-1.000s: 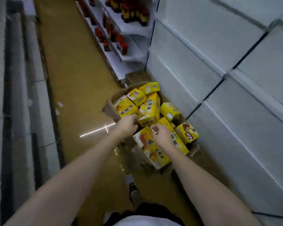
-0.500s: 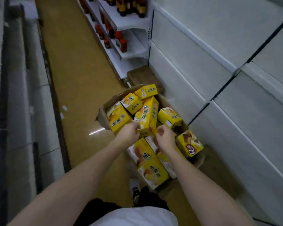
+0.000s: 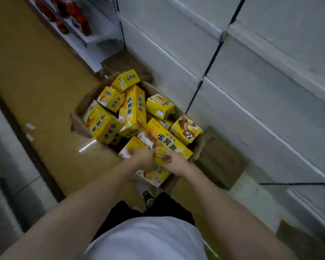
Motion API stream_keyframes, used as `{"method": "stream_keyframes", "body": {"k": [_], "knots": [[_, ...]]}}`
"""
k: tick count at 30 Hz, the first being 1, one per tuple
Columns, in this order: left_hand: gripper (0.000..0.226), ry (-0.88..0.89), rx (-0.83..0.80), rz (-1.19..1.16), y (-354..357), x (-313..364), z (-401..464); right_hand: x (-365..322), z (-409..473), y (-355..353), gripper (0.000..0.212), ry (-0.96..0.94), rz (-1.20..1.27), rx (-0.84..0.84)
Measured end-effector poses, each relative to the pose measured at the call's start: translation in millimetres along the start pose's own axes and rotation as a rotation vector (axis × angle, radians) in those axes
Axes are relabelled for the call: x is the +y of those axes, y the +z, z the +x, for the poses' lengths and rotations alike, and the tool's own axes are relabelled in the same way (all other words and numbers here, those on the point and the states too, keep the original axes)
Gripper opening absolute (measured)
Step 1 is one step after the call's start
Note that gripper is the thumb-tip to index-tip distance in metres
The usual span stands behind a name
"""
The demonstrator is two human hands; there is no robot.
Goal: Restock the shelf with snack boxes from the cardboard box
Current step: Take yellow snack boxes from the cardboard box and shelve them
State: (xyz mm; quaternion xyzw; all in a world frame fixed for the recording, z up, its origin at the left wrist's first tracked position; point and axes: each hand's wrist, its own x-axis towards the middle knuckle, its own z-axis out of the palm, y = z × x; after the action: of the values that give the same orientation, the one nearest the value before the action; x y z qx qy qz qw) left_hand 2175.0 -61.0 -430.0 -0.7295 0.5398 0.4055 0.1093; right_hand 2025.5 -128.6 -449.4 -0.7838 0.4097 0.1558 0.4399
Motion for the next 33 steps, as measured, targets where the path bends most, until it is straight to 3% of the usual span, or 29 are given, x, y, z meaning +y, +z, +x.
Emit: {"method": "stream_keyframes", "body": {"k": [2, 6, 8, 12, 18, 24, 27, 31, 33], "knots": [[0.078, -0.019, 0.028, -0.028, 15.0, -7.7, -2.1, 1.7, -4.8, 14.5, 0.029, 0.001, -0.013, -0.058], [0.079, -0.057, 0.139, -0.219, 32.5, -7.2, -13.8, -2.9, -16.9, 27.0, 0.056, 0.044, 0.012, -0.018], [0.083, -0.042, 0.206, -0.293, 32.6, -0.7, -25.8, -6.0, -28.0, 26.1, 0.056, 0.043, 0.018, 0.019], [0.069, 0.037, 0.383, -0.435, 20.1, 9.6, -40.3, -8.2, -47.6, 8.8, 0.057, 0.023, 0.016, 0.137], [0.091, -0.04, 0.5, -0.53, -13.2, 34.0, -47.2, -18.5, -56.9, -44.4, 0.046, -0.009, -0.053, 0.354], [0.097, -0.303, 0.437, -0.695, -30.8, 44.0, -31.9, -11.1, -19.6, -88.1, 0.071, 0.012, -0.294, 0.268], [0.099, -0.413, 0.457, -0.874, -32.3, 56.3, -18.7, 1.7, 4.5, -103.1, 0.074, -0.063, -0.493, 0.177], [0.082, -0.541, 0.472, -1.092, -30.8, 76.1, -5.3, 13.9, 27.8, -123.5, 0.104, -0.186, -0.824, -0.002], [0.084, -0.571, 0.425, -1.115, -32.0, 82.9, 2.6, 17.7, 40.0, -133.8, 0.11, -0.24, -0.928, -0.087]]}}
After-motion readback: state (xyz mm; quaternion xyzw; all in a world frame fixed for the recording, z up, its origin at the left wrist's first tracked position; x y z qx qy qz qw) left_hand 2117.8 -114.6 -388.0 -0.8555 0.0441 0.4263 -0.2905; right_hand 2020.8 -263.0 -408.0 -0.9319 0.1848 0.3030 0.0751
